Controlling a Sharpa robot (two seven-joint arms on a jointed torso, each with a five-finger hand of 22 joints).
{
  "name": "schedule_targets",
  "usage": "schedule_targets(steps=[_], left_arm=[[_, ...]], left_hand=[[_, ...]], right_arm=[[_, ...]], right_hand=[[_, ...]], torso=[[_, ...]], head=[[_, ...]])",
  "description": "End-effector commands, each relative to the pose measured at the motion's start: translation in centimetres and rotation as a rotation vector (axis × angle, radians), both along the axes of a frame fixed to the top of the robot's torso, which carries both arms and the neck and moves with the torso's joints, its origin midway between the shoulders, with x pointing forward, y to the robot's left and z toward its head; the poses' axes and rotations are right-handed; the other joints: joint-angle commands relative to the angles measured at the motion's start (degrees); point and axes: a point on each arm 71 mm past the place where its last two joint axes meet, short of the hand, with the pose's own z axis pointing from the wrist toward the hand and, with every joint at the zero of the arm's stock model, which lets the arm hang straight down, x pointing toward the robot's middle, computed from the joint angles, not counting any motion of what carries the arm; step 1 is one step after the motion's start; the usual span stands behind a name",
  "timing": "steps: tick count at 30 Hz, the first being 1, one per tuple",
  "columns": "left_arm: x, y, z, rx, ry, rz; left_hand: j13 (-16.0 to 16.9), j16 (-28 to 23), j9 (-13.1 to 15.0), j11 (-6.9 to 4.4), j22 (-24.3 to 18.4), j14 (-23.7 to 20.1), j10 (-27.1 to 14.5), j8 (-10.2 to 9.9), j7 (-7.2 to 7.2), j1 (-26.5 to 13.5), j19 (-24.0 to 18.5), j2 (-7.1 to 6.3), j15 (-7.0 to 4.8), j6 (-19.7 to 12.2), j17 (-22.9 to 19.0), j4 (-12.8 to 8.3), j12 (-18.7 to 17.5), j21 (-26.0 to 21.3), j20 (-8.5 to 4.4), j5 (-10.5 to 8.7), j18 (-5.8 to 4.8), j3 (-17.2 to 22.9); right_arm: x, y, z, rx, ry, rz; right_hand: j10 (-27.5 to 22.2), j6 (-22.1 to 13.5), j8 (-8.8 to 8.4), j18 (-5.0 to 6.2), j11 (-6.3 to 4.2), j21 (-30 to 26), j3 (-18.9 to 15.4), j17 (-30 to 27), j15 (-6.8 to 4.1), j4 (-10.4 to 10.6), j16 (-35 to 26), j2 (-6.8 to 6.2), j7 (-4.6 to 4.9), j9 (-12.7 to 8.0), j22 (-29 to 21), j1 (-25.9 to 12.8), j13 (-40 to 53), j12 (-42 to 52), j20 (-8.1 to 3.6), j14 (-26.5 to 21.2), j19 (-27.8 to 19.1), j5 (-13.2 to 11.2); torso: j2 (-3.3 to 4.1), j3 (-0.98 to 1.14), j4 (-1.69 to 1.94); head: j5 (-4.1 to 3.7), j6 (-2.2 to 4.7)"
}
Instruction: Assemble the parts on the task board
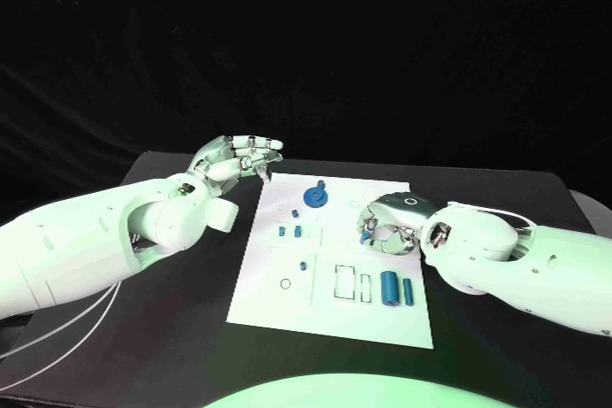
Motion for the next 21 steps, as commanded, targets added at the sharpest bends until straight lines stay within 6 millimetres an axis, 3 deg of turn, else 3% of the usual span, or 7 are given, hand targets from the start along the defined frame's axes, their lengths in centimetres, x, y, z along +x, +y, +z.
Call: schedule_targets(steps=[1, 11, 19, 20, 21], left_arm=[[-0.07, -0.21, 0.09, -0.012, -0.002, -0.016], [-0.08, -0.19, 0.09, -0.011, 0.000, -0.017], [-0.05, -0.17, 0.07, -0.010, 0.000, -0.015], [-0.05, -0.16, 0.07, -0.010, 0.000, -0.014], [-0.04, -0.16, 0.07, -0.010, 0.000, -0.014]], left_hand=[[0.1, -0.4, 0.0, 0.01, 0.1, -0.3, -0.3, -0.1, 0.37, 0.3, -0.1, 0.20, 0.11, -0.2, -0.1, -0.3, 0.2, 0.2, -0.29, 0.13, 0.39, 0.0], [0.1, -0.4, 0.0, 0.02, 0.1, -0.3, -0.4, -0.1, 0.37, 0.2, -0.2, 0.28, 0.13, -0.1, -0.2, -0.4, 0.4, 0.2, -0.26, 0.15, 0.39, 0.0], [0.1, -0.4, 0.0, 0.02, 0.1, -0.3, -0.4, -0.1, 0.37, 0.2, -0.2, 0.28, 0.13, -0.1, -0.2, -0.4, 0.4, 0.2, -0.26, 0.15, 0.39, 0.0], [0.1, -0.4, 0.0, 0.02, 0.1, -0.3, -0.4, -0.1, 0.37, 0.2, -0.2, 0.29, 0.13, -0.1, -0.2, -0.4, 0.4, 0.2, -0.26, 0.15, 0.39, 0.0], [0.1, -0.4, 0.0, 0.02, 0.1, -0.3, -0.4, -0.1, 0.37, 0.2, -0.2, 0.31, 0.12, -0.1, -0.2, -0.4, 0.4, 0.2, -0.26, 0.16, 0.39, 0.0]], right_arm=[[0.05, 0.13, -0.17, -0.009, -0.003, 0.006], [0.23, 0.43, -0.45, -0.015, -0.016, -0.001], [-0.07, 0.40, 0.09, 0.023, -0.062, -0.004], [-0.16, 0.37, 0.20, 0.030, -0.068, -0.004], [-0.28, 0.34, 0.37, 0.040, -0.076, -0.004]], right_hand=[[0.6, 0.5, 0.27, -0.03, 0.00, 0.5, 0.4, 0.2, -0.50, 0.1, 0.4, 0.60, 0.02, 0.1, 11.0, -0.1, 0.0, 0.3, -0.25, 1.9, 1.9, 0.2], [1.5, 1.5, 0.76, -0.13, -0.27, 1.0, 0.8, 0.2, -0.71, 0.2, 0.5, 0.85, -0.23, 0.4, 11.2, 0.0, 0.1, 0.4, -0.45, 2.0, 2.2, -0.1], [3.7, 3.7, 2.12, -0.41, -1.09, 2.3, 1.5, 0.7, -1.38, -0.3, 0.8, 1.80, -1.06, 1.1, 11.8, 0.8, 0.6, 1.2, -1.00, 2.1, 2.7, -0.3], [4.2, 4.2, 2.48, -0.51, -1.34, 2.7, 2.4, 0.8, -1.68, -0.6, 0.9, 2.34, -1.33, 1.4, 12.0, 1.2, 0.8, 1.2, -1.30, 2.2, 2.9, -3.0], [4.3, 4.2, 2.53, -0.54, -1.39, 2.8, 2.5, 0.8, -1.68, -0.7, 0.9, 2.36, -1.35, 1.5, 12.1, 1.3, 0.8, 1.2, -1.32, 2.2, 3.0, -3.0]], torso=[[0.01, 0.04, -0.01], [0.00, 0.01, 0.04], [-0.10, 0.04, -0.09], [-0.12, 0.05, -0.09], [-0.12, 0.05, -0.09]], head=[[-0.04, -0.03], [-0.12, -0.23], [-0.11, -0.18], [-0.11, -0.20], [-0.11, -0.20]])
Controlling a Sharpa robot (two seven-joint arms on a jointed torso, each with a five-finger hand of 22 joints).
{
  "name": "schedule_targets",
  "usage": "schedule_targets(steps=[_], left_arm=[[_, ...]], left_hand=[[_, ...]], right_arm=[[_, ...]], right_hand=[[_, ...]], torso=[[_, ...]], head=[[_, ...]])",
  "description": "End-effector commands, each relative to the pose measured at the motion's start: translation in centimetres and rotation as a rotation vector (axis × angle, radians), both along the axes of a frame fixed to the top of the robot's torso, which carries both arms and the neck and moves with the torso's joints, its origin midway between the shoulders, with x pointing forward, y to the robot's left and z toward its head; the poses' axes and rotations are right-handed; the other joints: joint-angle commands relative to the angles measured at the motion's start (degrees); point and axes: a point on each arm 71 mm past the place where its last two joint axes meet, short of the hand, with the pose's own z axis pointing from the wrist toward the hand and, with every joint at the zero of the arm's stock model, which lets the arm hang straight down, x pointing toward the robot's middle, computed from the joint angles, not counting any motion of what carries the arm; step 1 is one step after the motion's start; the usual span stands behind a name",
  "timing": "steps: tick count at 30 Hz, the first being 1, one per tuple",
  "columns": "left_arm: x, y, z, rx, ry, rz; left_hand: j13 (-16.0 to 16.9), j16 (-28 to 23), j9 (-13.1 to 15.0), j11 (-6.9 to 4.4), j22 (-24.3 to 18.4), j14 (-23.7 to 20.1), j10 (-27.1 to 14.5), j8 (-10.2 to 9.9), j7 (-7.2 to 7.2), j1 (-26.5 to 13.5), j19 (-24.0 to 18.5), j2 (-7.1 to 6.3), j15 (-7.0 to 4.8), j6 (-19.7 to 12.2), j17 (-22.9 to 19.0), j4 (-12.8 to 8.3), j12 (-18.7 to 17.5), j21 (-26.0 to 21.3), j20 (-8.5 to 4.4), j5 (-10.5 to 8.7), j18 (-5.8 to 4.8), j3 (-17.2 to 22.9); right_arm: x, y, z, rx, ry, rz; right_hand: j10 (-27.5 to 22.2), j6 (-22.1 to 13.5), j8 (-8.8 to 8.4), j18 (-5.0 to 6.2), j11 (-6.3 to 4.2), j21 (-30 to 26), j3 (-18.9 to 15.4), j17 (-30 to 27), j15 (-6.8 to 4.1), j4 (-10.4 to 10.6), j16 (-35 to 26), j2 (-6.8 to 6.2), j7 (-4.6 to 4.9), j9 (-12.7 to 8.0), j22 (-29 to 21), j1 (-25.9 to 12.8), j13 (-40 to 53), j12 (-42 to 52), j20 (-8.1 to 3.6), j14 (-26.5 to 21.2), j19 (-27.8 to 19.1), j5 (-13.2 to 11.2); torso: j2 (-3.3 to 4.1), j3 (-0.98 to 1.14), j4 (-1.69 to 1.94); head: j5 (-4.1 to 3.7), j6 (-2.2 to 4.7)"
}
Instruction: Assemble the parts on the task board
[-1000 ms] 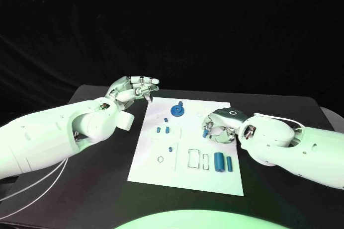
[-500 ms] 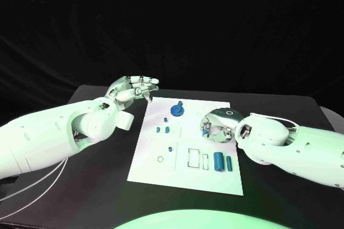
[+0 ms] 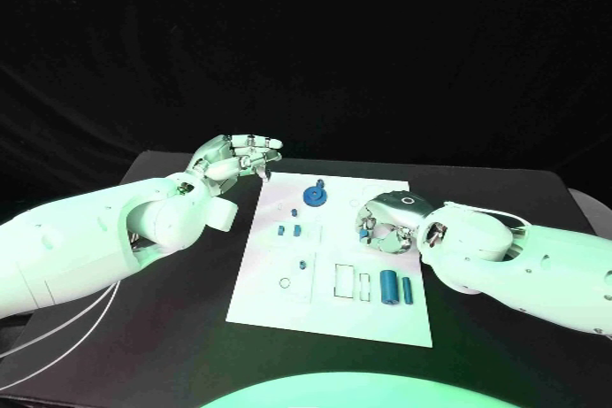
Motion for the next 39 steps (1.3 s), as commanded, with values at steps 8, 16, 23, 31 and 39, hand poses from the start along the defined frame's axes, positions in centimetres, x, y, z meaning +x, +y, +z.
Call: schedule_targets(steps=[8, 16, 23, 31, 39], left_arm=[[0.0, -0.3, 0.1, -0.011, -0.003, -0.013], [0.1, -0.4, 0.0, -0.012, -0.004, -0.014], [0.2, -0.6, 0.0, -0.014, -0.005, -0.017], [0.3, -1.1, 0.0, -0.017, -0.005, -0.024], [0.3, -1.4, -0.1, -0.020, -0.004, -0.031]], left_hand=[[0.1, -0.4, 0.0, 0.02, 0.1, -0.3, -0.4, -0.1, 0.37, 0.2, -0.2, 0.31, 0.12, -0.1, -0.1, -0.4, 0.2, 0.2, -0.26, 0.15, 0.39, 0.0], [0.1, -0.4, 0.0, 0.02, 0.1, -0.3, -0.4, -0.1, 0.37, 0.2, -0.2, 0.31, 0.12, -0.1, -0.1, -0.4, 0.2, 0.2, -0.26, 0.15, 0.39, 0.0], [0.1, -0.4, 0.0, 0.01, 0.1, -0.3, -0.4, -0.1, 0.37, 0.2, -0.2, 0.36, 0.11, -0.1, -0.1, -0.5, 0.3, 0.2, -0.27, 0.18, 0.40, 0.0], [0.1, -0.4, 0.0, 0.01, 0.1, -0.3, -0.4, -0.1, 0.37, 0.3, -0.2, 0.38, 0.11, -0.1, -0.1, -0.5, 0.3, 0.2, -0.27, 0.19, 0.40, 0.0], [0.1, -0.4, 0.0, 0.01, 0.1, -0.3, -0.4, -0.1, 0.37, 0.3, -0.2, 0.38, 0.11, -0.1, -0.1, -0.5, 0.3, 0.2, -0.27, 0.19, 0.40, 0.0]], right_arm=[[-1.1, 0.1, 2.6, 0.131, -0.106, 0.008], [-2.4, 2.1, 3.8, 0.223, -0.097, 0.057], [-4.0, 6.1, 3.5, 0.288, -0.043, 0.149], [-5.6, 10.5, 1.4, 0.316, 0.036, 0.243], [-6.3, 12.6, -1.1, 0.304, 0.091, 0.276]], right_hand=[[0.9, 0.9, 0.97, -0.62, -0.33, 0.7, 1.0, 0.1, -0.45, -0.6, 0.4, 0.68, -0.21, 0.8, 12.3, 0.6, 0.2, 0.4, -0.45, 2.3, 3.2, -0.5], [1.0, 1.0, 1.10, -0.60, -0.36, 0.6, 1.4, 0.2, -0.50, -1.0, 0.5, 0.57, -0.19, 1.0, 12.3, 0.8, 0.3, 0.3, -0.53, 2.3, 3.1, -0.2], [1.0, 0.9, 1.13, -0.55, -0.33, 0.3, 1.5, 0.0, -0.50, -1.2, 0.4, 0.54, -0.14, 1.0, 12.2, 1.0, 0.3, 0.2, -0.56, 2.3, 3.0, 0.1], [0.9, 0.8, 1.11, -0.44, -0.25, -0.2, 1.6, -0.4, -0.47, -1.4, 0.2, 0.49, -0.02, 1.1, 12.0, 1.0, 0.3, 0.1, -0.57, 2.2, 2.8, 0.3], [0.9, 0.7, 1.09, -0.43, -0.23, -0.2, 1.7, -0.4, -0.46, -1.4, 0.2, 0.50, 0.01, 1.1, 12.0, 1.0, 0.3, 0.0, -0.56, 2.2, 2.8, 0.4]], torso=[[-0.08, 0.00, -0.04], [0.02, 0.01, -0.05], [-0.09, -0.13, 0.02], [-0.06, -0.16, 0.12], [0.01, -0.09, -0.01]], head=[[-0.01, 0.10], [0.46, 0.02], [1.09, -0.22], [1.92, -0.23], [3.04, -0.49]])
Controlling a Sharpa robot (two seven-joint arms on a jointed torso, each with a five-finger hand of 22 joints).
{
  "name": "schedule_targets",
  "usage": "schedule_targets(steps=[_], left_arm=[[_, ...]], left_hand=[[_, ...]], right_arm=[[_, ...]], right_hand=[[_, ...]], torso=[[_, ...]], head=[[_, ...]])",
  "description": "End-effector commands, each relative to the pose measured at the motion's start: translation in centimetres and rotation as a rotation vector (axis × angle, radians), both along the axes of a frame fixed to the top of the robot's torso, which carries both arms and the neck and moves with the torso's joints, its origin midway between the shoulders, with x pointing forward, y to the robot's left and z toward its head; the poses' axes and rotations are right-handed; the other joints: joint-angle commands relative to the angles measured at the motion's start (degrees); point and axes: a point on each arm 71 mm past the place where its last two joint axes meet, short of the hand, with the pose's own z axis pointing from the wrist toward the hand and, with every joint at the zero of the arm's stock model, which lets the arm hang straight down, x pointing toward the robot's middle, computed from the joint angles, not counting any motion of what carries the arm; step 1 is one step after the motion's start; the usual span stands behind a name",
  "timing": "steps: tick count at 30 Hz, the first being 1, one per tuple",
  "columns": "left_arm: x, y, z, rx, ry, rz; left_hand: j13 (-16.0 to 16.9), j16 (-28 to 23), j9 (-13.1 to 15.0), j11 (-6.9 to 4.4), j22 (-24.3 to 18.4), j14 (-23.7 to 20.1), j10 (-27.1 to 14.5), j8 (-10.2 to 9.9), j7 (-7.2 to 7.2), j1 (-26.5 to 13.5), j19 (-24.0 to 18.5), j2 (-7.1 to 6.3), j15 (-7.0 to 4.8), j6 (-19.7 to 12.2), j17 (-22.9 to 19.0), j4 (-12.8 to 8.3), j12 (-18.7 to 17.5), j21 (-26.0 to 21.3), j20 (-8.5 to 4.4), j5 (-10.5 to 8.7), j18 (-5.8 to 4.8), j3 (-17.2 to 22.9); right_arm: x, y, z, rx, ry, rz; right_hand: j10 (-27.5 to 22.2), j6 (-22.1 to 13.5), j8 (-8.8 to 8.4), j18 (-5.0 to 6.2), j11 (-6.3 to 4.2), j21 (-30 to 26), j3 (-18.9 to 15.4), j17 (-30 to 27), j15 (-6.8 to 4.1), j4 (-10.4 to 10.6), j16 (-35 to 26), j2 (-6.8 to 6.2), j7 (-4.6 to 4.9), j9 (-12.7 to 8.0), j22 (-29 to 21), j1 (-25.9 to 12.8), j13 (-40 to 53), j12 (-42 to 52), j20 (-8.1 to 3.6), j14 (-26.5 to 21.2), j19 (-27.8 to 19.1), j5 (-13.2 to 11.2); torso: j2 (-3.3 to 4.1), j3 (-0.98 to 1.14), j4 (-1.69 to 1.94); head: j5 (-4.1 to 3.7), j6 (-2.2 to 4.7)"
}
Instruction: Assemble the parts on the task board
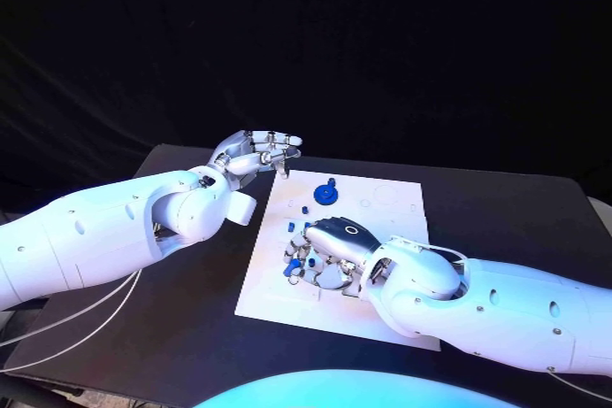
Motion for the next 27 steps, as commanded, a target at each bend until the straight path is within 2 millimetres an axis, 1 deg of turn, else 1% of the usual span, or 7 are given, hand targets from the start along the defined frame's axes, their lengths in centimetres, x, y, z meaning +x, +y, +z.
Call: schedule_targets(steps=[1, 10, 16, 22, 27], left_arm=[[0.0, -0.3, 0.1, -0.013, -0.004, -0.017], [-0.1, -0.2, 0.1, -0.013, -0.003, -0.017], [-0.1, -0.2, 0.1, -0.012, -0.002, -0.016], [-0.1, -0.1, 0.1, -0.011, -0.001, -0.014], [-0.1, 0.0, 0.1, -0.010, -0.001, -0.013]], left_hand=[[0.1, -0.4, 0.0, 0.01, 0.1, -0.3, -0.4, -0.1, 0.37, 0.3, -0.2, 0.38, 0.11, -0.1, -0.1, -0.3, 0.3, 0.2, -0.27, 0.19, 0.40, -0.1], [0.1, -0.4, 0.0, 0.01, 0.1, -0.3, -0.4, -0.1, 0.37, 0.3, -0.2, 0.38, 0.11, -0.1, -0.1, -0.3, 0.3, 0.2, -0.27, 0.19, 0.40, -0.1], [0.1, -0.4, 0.0, 0.01, 0.1, -0.3, -0.4, -0.1, 0.37, 0.3, -0.2, 0.38, 0.11, -0.1, -0.1, -0.3, 0.3, 0.2, -0.27, 0.19, 0.40, -0.1], [0.1, -0.4, 0.0, 0.01, 0.1, -0.3, -0.4, -0.1, 0.37, 0.3, -0.2, 0.38, 0.11, -0.1, -0.1, -0.3, 0.3, 0.2, -0.27, 0.19, 0.40, -0.1], [0.1, -0.4, 0.0, 0.01, 0.1, -0.3, -0.5, -0.1, 0.36, 0.2, -0.2, 0.41, 0.11, -0.1, -0.1, -0.4, 0.5, 0.2, -0.26, 0.19, 0.40, -0.2]], right_arm=[[0.0, 0.4, -0.8, -0.025, 0.012, 0.033], [0.6, 0.1, -2.2, -0.099, 0.007, 0.029], [0.7, 0.0, -2.4, -0.131, -0.002, 0.030], [0.7, -0.1, -2.6, -0.167, -0.015, 0.030], [0.7, -0.1, -2.8, -0.201, -0.026, 0.032]], right_hand=[[0.0, 0.0, 0.33, -0.42, 0.14, -0.3, 0.4, -0.1, -0.39, -0.2, 0.0, 0.03, 0.18, 0.8, 11.9, 0.3, 0.1, -0.2, -0.57, 2.1, 2.8, 0.5], [0.0, -0.1, 0.32, -0.42, 0.17, -0.3, 0.4, -0.1, -0.37, -0.2, 0.0, 0.02, 0.21, 0.8, 11.9, 0.2, 0.1, -0.3, -0.57, 2.1, 2.8, 0.5], [0.0, -0.1, 0.32, -0.43, 0.19, -0.2, 0.4, 0.0, -0.35, -0.2, 0.0, -0.03, 0.24, 0.8, 11.9, 0.2, 0.1, -0.3, -0.56, 2.1, 2.8, 0.5], [0.0, -0.1, 0.31, -0.51, 0.22, 0.1, 0.3, 0.0, -0.33, -0.2, 0.0, -0.08, 0.26, 0.8, 12.1, 0.1, 0.1, -0.3, -0.55, 2.1, 2.9, 0.5], [-0.1, -0.1, 0.31, -0.52, 0.23, 0.2, 0.3, 0.0, -0.32, -0.2, 0.0, -0.12, 0.26, 0.8, 12.1, 0.1, 0.1, -0.3, -0.55, 2.1, 3.0, 0.5]], torso=[[0.04, 0.06, -0.10], [0.09, 0.12, -0.11], [0.11, 0.17, -0.13], [0.10, 0.16, -0.11], [0.10, 0.13, -0.10]], head=[[0.47, -0.13], [0.62, -0.35], [0.65, -0.40], [0.59, -0.42], [0.59, -0.59]])
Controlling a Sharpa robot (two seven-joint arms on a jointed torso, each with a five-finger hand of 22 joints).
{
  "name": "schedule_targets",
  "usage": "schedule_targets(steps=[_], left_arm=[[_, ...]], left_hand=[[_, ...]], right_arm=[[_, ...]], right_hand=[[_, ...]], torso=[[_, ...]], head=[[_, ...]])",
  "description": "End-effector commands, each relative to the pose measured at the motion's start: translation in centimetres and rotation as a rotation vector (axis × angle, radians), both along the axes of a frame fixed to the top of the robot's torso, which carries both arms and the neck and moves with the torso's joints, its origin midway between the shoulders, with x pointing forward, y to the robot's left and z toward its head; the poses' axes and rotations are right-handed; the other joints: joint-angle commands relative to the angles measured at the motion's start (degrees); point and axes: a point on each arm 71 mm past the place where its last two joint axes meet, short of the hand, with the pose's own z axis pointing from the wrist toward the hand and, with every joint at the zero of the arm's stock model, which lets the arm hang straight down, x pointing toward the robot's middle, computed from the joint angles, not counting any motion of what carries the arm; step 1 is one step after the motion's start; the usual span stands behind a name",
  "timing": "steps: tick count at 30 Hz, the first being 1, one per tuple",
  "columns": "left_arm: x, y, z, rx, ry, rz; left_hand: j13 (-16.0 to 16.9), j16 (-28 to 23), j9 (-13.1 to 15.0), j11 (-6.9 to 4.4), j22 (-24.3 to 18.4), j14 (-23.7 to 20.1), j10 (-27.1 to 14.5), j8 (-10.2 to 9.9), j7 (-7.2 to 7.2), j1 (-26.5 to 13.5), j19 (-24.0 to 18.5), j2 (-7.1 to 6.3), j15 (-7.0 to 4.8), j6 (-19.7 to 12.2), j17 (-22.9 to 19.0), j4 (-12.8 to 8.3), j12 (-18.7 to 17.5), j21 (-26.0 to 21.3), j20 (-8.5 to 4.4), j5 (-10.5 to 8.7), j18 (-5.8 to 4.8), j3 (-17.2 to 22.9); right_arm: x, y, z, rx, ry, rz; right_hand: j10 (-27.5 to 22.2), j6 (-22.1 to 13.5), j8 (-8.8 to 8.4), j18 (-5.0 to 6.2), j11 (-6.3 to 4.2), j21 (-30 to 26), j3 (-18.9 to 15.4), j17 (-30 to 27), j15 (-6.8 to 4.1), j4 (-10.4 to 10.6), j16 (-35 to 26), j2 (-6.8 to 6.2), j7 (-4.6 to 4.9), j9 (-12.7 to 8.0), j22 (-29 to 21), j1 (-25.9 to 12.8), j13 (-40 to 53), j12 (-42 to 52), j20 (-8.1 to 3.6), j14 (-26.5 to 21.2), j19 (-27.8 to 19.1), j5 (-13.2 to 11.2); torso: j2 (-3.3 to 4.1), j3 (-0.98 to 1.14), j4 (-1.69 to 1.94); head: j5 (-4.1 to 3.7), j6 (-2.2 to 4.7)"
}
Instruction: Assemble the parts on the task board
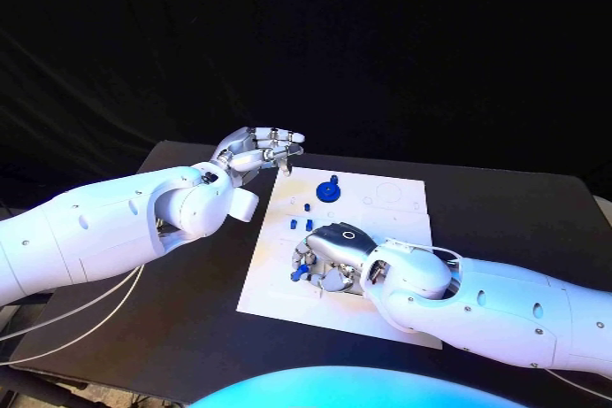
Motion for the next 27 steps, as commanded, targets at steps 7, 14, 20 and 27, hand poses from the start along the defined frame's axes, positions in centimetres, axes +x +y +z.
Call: schedule_targets(steps=[7, 14, 20, 27], left_arm=[[-0.1, -0.1, 0.1, -0.011, -0.002, -0.015], [-0.1, -0.1, 0.1, -0.011, -0.002, -0.014], [-0.1, -0.1, 0.1, -0.011, -0.002, -0.014], [-0.1, 0.0, 0.1, -0.010, -0.001, -0.013]], left_hand=[[0.1, -0.4, 0.0, 0.01, 0.1, -0.3, -0.5, -0.1, 0.36, 0.2, -0.2, 0.41, 0.11, -0.1, -0.1, -0.3, 0.4, 0.2, -0.26, 0.19, 0.40, -0.1], [0.1, -0.4, 0.0, 0.01, 0.1, -0.3, -0.5, -0.1, 0.36, 0.2, -0.2, 0.41, 0.11, -0.1, -0.1, -0.3, 0.4, 0.2, -0.26, 0.19, 0.40, -0.1], [0.1, -0.4, 0.0, 0.01, 0.1, -0.3, -0.5, -0.1, 0.36, 0.2, -0.2, 0.41, 0.11, -0.1, -0.1, -0.3, 0.4, 0.2, -0.26, 0.19, 0.40, -0.1], [0.1, -0.4, 0.0, 0.01, 0.1, -0.3, -0.5, -0.1, 0.36, 0.2, -0.2, 0.41, 0.11, -0.1, -0.1, -0.3, 0.4, 0.2, -0.26, 0.19, 0.40, -0.1]], right_arm=[[-0.3, 0.5, -0.2, -0.084, -0.046, 0.021], [-0.6, 1.2, -0.1, -0.089, -0.059, 0.033], [-0.7, 1.4, -0.2, -0.101, -0.057, 0.033], [-0.6, 1.5, -0.3, -0.102, -0.059, 0.030]], right_hand=[[-0.1, 0.3, 0.12, -0.52, 0.17, 0.2, 0.1, -0.1, -0.30, -0.1, 0.0, -0.14, 0.20, 0.8, 12.1, -0.1, 0.1, -0.4, -0.54, 2.1, 3.0, 0.2], [-0.3, 0.0, 0.01, -0.53, 0.27, 0.2, 0.0, -0.1, -0.22, -0.1, 0.0, -0.53, 0.32, 0.8, 12.1, -0.5, 0.1, -0.5, -0.49, 2.1, 3.0, 0.2], [-0.9, -2.0, -1.25, -0.55, 0.81, 0.2, -0.1, -0.2, 0.20, 0.2, 0.0, -1.63, 1.10, 0.4, 12.2, -1.9, 0.2, -1.1, -0.19, 2.1, 3.0, 0.0], [-1.0, -4.8, -3.24, -0.55, 1.13, 0.2, 0.0, -0.1, 0.53, 0.4, 0.1, -2.59, 1.53, -0.3, 12.3, -2.9, 0.5, -1.2, 0.15, 2.1, 3.0, 0.1]], torso=[[-0.04, -0.04, 0.03], [-0.07, -0.11, 0.05], [-0.08, -0.11, 0.06], [-0.08, -0.07, 0.07]], head=[[-0.04, -0.03], [-0.21, 0.03], [-0.30, 0.02], [-0.38, 0.00]])
